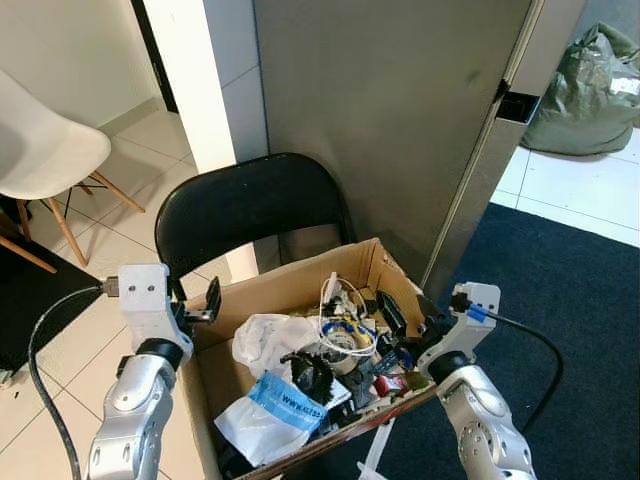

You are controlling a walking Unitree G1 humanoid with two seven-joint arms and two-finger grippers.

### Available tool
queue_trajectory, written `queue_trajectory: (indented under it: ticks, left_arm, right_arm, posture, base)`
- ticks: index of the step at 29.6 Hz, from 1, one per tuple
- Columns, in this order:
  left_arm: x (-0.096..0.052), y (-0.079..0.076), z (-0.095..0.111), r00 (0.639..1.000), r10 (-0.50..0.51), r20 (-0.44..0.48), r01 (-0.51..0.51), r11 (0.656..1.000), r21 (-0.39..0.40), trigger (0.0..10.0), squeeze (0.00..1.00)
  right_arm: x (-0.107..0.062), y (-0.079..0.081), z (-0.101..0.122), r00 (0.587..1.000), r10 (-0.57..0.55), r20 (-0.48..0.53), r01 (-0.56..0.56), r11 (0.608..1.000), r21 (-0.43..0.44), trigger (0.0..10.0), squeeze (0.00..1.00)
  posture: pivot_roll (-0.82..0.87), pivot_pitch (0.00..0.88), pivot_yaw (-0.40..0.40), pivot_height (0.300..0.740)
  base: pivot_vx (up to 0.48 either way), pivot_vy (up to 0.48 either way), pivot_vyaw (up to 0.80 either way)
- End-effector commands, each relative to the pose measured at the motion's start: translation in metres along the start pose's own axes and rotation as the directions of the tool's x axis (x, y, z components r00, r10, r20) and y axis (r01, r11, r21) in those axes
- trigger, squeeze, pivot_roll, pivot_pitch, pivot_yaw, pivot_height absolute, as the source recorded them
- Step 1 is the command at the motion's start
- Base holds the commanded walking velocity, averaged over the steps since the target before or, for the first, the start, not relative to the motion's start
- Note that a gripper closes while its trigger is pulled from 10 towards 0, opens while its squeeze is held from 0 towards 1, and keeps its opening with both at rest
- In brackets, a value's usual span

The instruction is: Picking trash to rubbish bin

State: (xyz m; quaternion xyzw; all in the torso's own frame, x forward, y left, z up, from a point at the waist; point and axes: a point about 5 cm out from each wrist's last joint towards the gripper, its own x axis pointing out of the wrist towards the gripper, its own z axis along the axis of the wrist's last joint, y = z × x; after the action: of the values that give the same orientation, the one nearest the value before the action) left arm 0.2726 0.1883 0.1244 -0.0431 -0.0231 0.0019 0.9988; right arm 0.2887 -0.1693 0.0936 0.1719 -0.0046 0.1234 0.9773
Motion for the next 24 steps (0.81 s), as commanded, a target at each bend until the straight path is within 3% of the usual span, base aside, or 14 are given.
queue_trajectory:
  ticks: [1, 24]
  left_arm:
    - [-0.0039, 0.0035, -0.002, 1.0, 0.023, 0.002, -0.023, 1.0, -0.021, 10.0, 0.0]
    - [-0.0047, -0.0031, -0.0038, 0.999, 0.034, 0.019, -0.034, 0.999, -0.039, 10.0, 0.0]
  right_arm:
    - [0.0023, 0.0041, -0.0007, 1.0, 0.016, -0.005, -0.016, 1.0, -0.004, 10.0, 0.0]
    - [0.0061, 0.0013, 0.0051, 0.999, 0.035, -0.017, -0.035, 0.999, -0.024, 10.0, 0.0]
  posture:
    - [0.08, 0.16, 0.053, 0.74]
    - [0.06, 0.158, 0.025, 0.74]
  base:
    - [0.0, 0.0, 0.0]
    - [-0.311, 0.0, 0.0]
